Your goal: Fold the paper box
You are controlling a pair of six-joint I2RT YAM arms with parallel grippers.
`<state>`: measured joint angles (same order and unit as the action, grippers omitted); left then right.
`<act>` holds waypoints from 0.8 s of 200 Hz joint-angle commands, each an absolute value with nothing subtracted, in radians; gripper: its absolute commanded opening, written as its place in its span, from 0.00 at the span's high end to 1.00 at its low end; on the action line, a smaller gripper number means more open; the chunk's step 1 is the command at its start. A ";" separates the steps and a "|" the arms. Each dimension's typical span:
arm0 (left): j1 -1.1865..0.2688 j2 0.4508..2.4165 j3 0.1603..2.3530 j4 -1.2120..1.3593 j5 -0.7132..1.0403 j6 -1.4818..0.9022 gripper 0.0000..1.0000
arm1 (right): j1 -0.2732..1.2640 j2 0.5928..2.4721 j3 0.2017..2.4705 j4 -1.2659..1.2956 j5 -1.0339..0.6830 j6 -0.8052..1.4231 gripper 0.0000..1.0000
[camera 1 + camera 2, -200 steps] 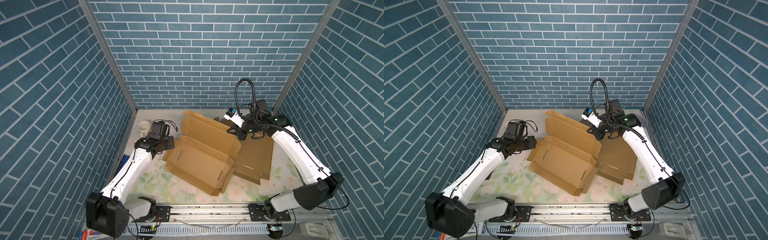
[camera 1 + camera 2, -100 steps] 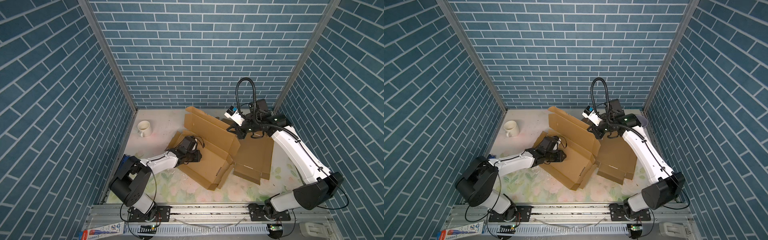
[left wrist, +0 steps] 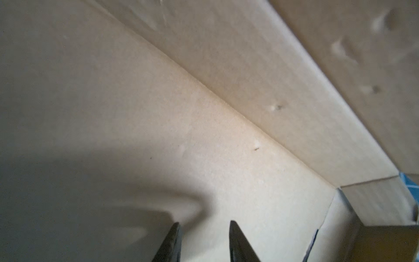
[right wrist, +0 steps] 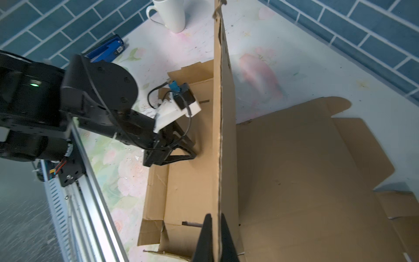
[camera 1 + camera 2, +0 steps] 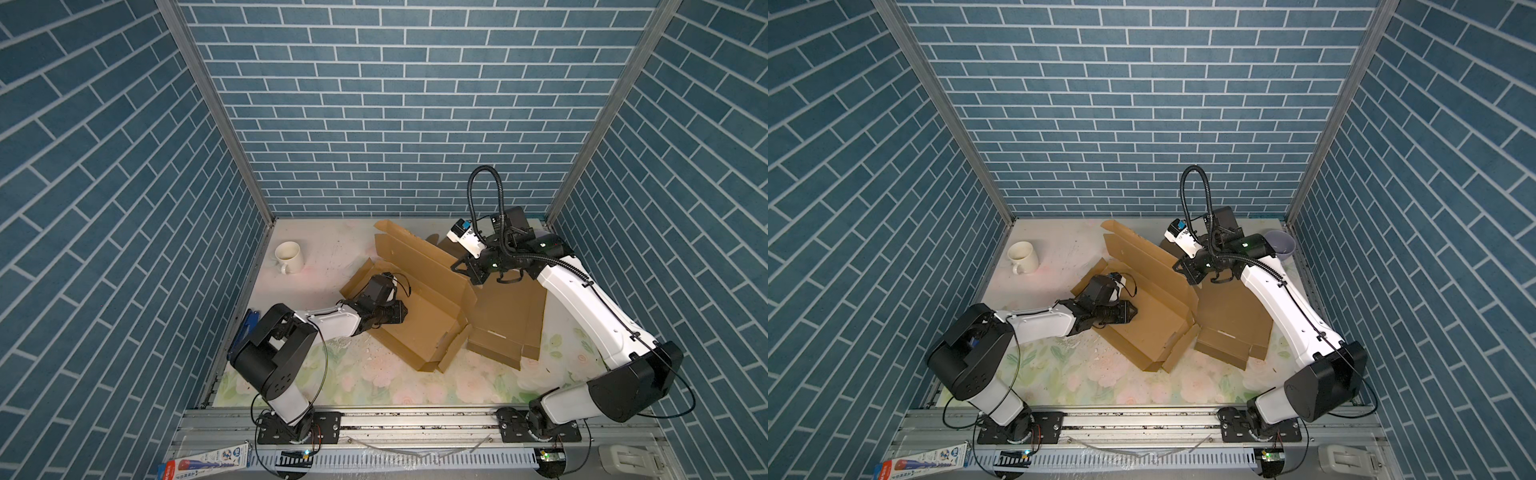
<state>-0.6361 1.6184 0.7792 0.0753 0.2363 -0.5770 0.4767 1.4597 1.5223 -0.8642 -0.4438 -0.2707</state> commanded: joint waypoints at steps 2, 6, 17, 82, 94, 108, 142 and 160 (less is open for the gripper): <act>-0.607 1.512 0.816 -0.106 0.195 -0.500 0.58 | 0.474 1.480 1.576 -0.864 -0.358 -0.304 1.00; -0.597 1.491 0.821 -0.133 0.191 -0.498 0.57 | 0.473 1.485 1.578 -0.865 -0.361 -0.301 1.00; -0.564 1.433 0.829 -0.210 0.173 -0.496 0.54 | 0.470 1.493 1.574 -0.855 -0.365 -0.282 1.00; -0.432 1.133 0.691 -0.433 0.160 -0.755 0.28 | 0.396 1.515 1.488 -0.798 -0.285 -0.062 1.00; -0.433 1.115 0.617 -0.354 0.194 -0.826 0.27 | 0.393 1.505 1.460 -0.768 -0.306 -0.035 1.00; -0.447 1.118 0.566 -0.276 0.211 -0.881 0.27 | 0.394 1.496 1.432 -0.738 -0.316 0.001 1.00; -0.476 1.164 0.515 -0.147 0.198 -0.927 0.27 | 0.388 1.487 1.391 -0.708 -0.319 0.068 1.00; -0.476 1.208 0.476 -0.001 0.222 -0.970 0.30 | 0.383 1.472 1.359 -0.681 -0.322 0.116 1.00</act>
<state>-0.4721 1.1664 0.5163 -0.2131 0.1967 -0.8906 0.3893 1.5059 1.4109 -0.7303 -0.3096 -0.0002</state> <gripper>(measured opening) 0.712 0.052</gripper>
